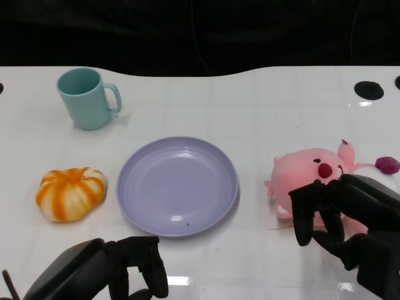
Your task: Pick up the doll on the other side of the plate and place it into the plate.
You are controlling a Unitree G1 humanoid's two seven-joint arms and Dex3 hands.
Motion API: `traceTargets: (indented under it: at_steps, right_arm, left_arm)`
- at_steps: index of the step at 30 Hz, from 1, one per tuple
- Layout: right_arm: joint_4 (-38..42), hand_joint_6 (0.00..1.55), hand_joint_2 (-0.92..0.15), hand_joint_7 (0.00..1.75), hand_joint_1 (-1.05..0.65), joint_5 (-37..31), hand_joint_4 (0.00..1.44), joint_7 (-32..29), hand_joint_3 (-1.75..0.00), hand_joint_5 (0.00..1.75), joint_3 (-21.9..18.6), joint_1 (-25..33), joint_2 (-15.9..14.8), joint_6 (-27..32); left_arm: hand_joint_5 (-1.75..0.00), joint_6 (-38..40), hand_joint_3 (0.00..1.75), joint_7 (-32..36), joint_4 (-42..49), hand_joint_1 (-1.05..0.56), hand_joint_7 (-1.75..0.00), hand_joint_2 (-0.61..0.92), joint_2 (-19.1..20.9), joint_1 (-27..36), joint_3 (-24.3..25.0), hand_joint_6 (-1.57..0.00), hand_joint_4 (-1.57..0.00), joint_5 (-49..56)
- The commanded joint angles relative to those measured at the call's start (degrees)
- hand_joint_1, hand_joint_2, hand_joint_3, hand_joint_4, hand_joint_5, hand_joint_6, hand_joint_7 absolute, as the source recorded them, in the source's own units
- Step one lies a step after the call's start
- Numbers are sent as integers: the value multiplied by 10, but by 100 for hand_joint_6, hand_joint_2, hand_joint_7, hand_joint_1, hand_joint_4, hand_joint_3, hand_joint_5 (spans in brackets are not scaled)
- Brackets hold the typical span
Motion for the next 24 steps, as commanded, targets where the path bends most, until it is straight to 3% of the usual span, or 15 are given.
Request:
traceTargets:
  at_steps: [1, 24]
  right_arm:
    - [4, 81, -33, 142, -5, 2, 88, 0, -135, 172, -1, -5, -5, -3]
    - [-8, 79, -35, 145, -6, 3, 85, 15, -134, 174, 1, -5, -10, 11]
  left_arm:
    - [-163, 1, 99, -4, -1, -18, -137, 62, 8, -2, 3, -64, -66, 2]
    - [-164, -9, 96, -1, 6, -19, -138, 65, 9, -3, 6, -63, -64, 1]
